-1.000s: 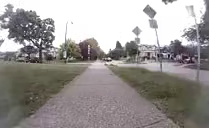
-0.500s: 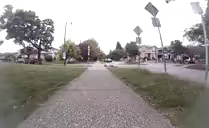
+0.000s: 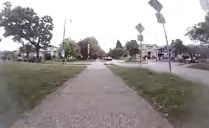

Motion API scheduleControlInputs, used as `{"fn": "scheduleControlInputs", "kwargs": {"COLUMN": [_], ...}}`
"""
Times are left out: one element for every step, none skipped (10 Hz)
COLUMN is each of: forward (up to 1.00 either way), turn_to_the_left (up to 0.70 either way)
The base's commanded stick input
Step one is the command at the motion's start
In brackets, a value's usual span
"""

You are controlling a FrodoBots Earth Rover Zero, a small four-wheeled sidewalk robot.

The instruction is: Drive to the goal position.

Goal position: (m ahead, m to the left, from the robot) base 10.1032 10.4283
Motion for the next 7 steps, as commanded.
{"fn": "scheduleControlInputs", "kwargs": {"forward": [0.70,0.70,0.70,0.70,0.70,0.70,0.70], "turn_to_the_left": [0.00,0.04,0.35,0.31,0.00,0.00,0.00]}}
